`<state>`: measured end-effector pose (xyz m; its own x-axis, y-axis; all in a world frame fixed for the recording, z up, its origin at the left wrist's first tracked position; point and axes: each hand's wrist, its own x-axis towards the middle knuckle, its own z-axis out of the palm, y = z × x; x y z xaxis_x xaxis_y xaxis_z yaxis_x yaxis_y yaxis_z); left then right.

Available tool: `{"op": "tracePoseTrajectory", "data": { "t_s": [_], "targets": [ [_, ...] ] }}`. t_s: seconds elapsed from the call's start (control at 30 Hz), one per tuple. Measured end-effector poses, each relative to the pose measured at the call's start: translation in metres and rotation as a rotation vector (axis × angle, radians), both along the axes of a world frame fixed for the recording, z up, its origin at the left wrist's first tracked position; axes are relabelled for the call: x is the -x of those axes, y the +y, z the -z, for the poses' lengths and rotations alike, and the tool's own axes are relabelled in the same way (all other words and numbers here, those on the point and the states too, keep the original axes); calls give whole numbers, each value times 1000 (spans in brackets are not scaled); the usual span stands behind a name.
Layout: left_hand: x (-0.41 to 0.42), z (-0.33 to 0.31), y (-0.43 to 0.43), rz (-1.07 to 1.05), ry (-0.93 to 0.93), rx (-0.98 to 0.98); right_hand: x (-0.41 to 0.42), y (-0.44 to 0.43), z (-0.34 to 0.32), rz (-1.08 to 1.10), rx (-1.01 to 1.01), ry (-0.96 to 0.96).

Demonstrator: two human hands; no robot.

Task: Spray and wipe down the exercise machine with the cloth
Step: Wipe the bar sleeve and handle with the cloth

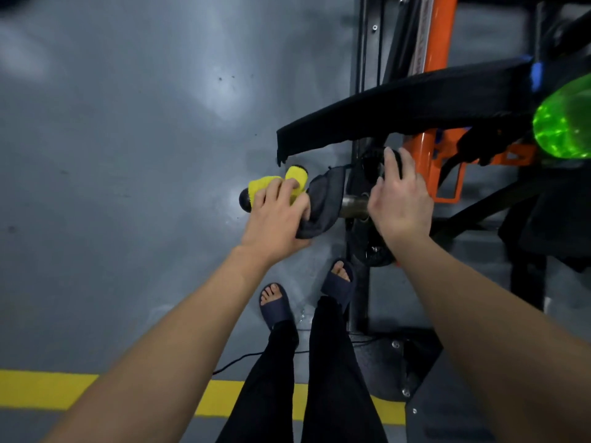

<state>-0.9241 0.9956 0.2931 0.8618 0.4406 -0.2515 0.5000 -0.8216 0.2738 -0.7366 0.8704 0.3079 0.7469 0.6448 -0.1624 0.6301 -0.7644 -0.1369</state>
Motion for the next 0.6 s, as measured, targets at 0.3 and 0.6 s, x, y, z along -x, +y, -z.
{"op": "tracePoseTrajectory", "data": {
  "t_s": [0.3,0.6],
  "targets": [
    [13,8,21,-657,-198,280,-1,0,3,1,-21,-13],
    [-41,10,84,-1140,287,624,0,3,0,2,-32,4]
  ]
}}
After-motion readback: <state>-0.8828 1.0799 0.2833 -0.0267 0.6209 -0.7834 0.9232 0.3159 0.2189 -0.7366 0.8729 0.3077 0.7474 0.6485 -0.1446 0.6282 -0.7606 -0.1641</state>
